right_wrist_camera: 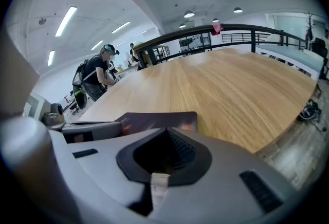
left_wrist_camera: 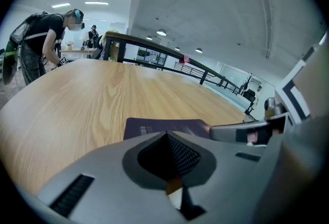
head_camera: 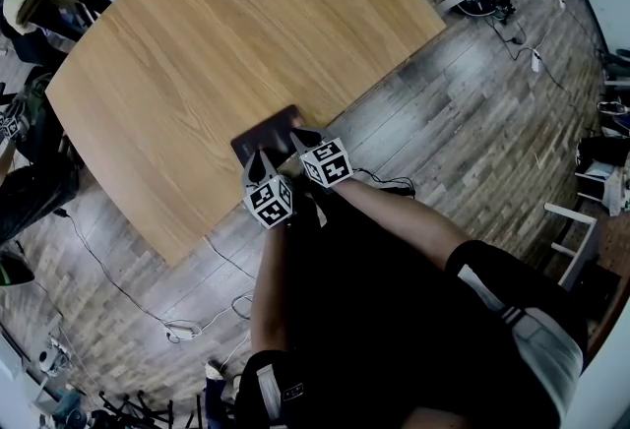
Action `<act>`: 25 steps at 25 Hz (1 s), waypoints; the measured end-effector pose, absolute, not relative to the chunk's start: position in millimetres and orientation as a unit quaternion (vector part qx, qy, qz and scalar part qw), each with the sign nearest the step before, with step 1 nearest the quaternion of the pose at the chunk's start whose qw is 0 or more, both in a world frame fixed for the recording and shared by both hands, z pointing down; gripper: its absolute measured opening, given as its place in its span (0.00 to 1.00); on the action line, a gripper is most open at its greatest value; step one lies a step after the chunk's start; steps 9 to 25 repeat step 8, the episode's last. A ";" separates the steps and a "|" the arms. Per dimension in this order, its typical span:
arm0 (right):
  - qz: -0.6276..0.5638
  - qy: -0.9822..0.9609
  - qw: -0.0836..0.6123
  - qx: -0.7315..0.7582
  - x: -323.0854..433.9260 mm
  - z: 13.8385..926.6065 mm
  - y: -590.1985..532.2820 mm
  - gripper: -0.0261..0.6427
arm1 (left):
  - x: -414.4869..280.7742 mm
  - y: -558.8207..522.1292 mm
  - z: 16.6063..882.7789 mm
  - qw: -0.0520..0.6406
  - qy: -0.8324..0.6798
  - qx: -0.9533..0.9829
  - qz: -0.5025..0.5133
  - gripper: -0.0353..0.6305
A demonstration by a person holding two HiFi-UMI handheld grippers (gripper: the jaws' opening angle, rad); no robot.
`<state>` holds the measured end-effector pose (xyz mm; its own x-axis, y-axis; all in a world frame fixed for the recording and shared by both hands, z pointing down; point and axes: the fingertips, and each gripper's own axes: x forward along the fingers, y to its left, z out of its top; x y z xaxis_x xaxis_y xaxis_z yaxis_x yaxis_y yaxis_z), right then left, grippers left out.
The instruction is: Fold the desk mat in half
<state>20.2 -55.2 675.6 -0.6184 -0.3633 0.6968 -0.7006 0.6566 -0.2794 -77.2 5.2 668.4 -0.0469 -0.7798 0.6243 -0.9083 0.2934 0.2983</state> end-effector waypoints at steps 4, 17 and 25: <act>0.273 -0.856 0.309 0.311 19.6 676.3 -54.5 0.09 | -77.8 5.3 668.2 0.361 -0.717 0.589 0.092 0.09; 0.270 -0.856 0.312 0.311 20.1 676.1 -53.0 0.09 | -76.9 6.5 668.6 0.362 -0.715 0.590 0.094 0.09; 0.270 -0.856 0.312 0.311 20.1 676.1 -53.0 0.09 | -76.9 6.5 668.6 0.362 -0.715 0.590 0.094 0.09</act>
